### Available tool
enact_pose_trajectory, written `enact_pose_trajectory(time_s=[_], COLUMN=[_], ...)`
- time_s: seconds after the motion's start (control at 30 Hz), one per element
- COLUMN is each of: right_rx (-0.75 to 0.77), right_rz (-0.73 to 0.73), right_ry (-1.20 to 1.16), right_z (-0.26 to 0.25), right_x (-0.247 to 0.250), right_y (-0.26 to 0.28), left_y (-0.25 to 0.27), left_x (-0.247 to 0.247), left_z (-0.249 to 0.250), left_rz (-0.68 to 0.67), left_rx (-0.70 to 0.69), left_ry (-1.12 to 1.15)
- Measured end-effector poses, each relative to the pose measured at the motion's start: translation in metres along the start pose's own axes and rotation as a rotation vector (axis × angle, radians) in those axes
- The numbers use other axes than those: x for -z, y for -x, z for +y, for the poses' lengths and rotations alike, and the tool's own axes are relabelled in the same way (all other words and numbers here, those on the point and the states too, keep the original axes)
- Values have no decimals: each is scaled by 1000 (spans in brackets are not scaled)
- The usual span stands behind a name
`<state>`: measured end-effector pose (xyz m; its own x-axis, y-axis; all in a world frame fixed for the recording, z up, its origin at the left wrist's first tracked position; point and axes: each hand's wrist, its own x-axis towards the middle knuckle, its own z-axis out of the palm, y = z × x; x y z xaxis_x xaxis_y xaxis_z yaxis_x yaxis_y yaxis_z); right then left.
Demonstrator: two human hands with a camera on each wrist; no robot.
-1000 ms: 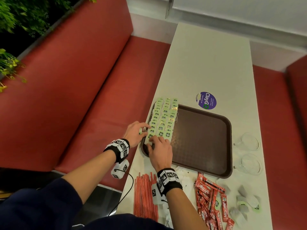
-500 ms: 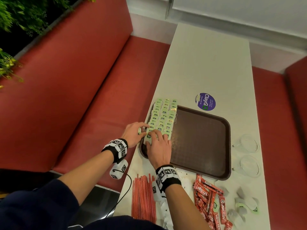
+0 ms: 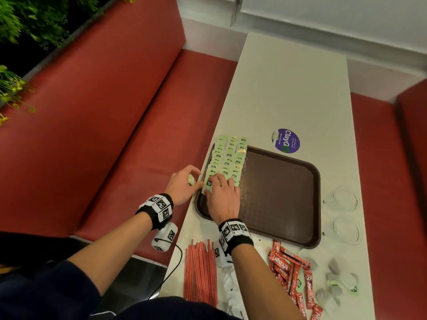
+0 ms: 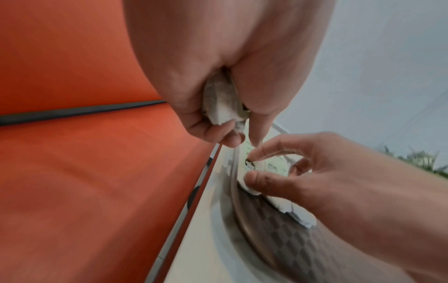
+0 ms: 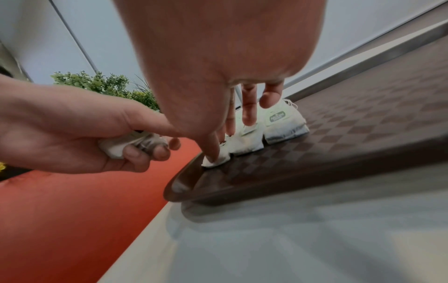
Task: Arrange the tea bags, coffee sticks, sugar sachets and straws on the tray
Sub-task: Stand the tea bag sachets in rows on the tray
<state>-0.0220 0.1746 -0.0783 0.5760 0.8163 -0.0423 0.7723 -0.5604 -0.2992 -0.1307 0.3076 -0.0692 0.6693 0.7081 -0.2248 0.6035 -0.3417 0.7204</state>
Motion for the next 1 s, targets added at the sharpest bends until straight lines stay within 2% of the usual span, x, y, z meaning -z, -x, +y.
enact_pose_trajectory(time_s=[0.17, 0.27, 0.4, 0.5, 0.6, 0.83, 0.93, 1.0], right_rx=[-68, -134, -162, -98, -90, -66, -97, -124], right_rz=[121, 172, 69, -43, -54, -47, -62, -59], right_ry=[-172, -360, -818, -990, -954, -885, -980, -1016], right_z=[15, 25, 11, -6, -10, -3, -2, 4], right_x=[20, 32, 69, 89, 93, 94, 101, 107], right_y=[12, 27, 52, 71, 78, 77, 76, 75], left_y=[25, 42, 57, 63, 71, 81, 78, 77], left_x=[9, 9, 8, 6, 6, 5, 4, 3], left_z=[11, 24, 51, 65, 76, 88, 80, 69], left_rz=[59, 9, -94, -174, -218, -272, -288, -249], left_rx=[95, 213, 386, 479, 517, 498, 509, 518], left_ry=[215, 544, 969, 1172, 1244, 1287, 1287, 1277])
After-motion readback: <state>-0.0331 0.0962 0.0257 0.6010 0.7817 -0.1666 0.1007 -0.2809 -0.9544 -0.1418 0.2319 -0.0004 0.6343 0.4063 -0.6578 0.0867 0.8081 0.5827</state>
